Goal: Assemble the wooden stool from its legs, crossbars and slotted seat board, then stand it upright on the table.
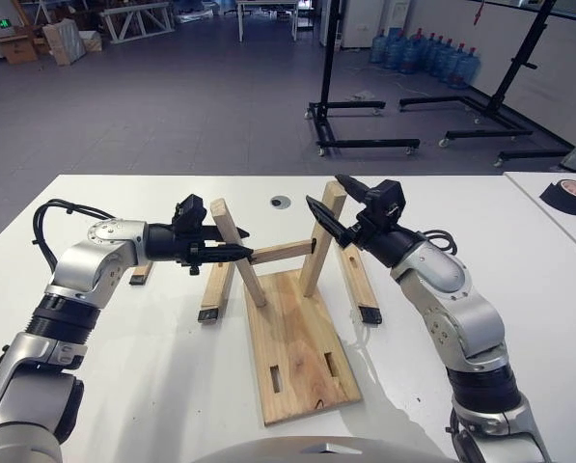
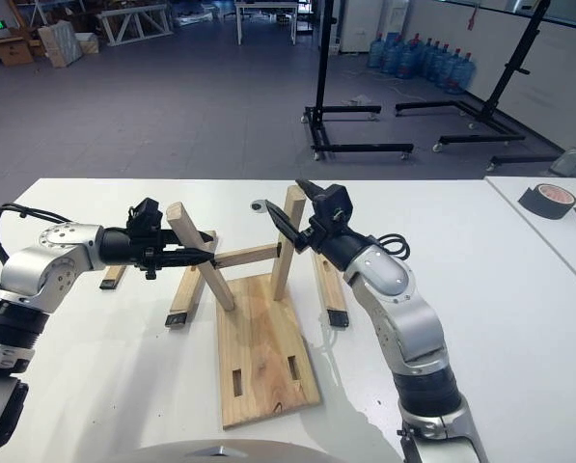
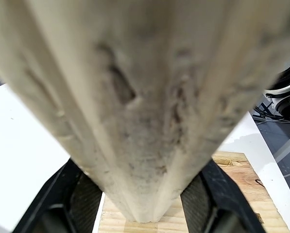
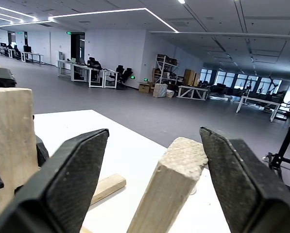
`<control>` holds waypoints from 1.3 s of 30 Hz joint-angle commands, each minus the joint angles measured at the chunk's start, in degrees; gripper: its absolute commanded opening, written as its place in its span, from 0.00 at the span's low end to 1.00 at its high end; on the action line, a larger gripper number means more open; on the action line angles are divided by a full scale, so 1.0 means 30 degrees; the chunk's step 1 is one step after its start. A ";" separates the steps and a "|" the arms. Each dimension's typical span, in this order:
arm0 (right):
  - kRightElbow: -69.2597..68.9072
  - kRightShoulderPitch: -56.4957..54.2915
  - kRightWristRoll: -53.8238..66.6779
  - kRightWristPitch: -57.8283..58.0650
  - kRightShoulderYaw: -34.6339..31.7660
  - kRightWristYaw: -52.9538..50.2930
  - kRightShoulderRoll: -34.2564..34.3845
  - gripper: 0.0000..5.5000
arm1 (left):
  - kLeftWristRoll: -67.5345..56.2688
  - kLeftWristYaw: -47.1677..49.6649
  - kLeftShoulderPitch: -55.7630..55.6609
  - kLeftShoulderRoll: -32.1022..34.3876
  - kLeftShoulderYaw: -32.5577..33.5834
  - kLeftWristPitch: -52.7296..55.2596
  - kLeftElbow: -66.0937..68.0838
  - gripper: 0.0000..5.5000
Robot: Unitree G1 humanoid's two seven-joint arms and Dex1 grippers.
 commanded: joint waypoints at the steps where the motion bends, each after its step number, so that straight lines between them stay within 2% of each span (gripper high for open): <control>1: 0.2332 0.1627 0.2743 0.4425 0.6574 0.7347 -0.0811 0.62 | 0.3543 0.1070 0.0395 -0.2358 -0.3892 0.1564 0.1562 0.37; 13: 0.1865 0.2221 0.4103 0.4579 0.6790 0.7995 -0.1871 0.62 | 0.3986 0.0679 -0.0699 -0.3563 -0.4372 0.1194 0.2520 0.37; 17: 0.2283 0.1860 0.3225 0.3639 0.6994 0.7833 -0.2313 0.62 | 0.4372 0.0730 -0.0213 -0.3283 -0.4610 0.0843 0.2158 0.37; 27: 0.5294 0.2244 -0.2310 -0.4812 0.3536 0.0821 0.1028 0.62 | 0.4203 0.2590 0.0417 -0.2973 -0.2961 0.0757 0.1262 0.37; 38: 0.4296 0.3191 -0.5703 -0.7692 0.2262 -0.3561 0.3145 0.62 | 0.3153 0.4066 0.1134 -0.2030 -0.0707 0.1390 -0.0465 0.37; 39: 0.4212 0.2967 -0.5768 -0.7629 0.2011 -0.3784 0.3308 0.62 | 0.2995 0.4144 0.1180 -0.1978 -0.0461 0.1519 -0.0558 0.43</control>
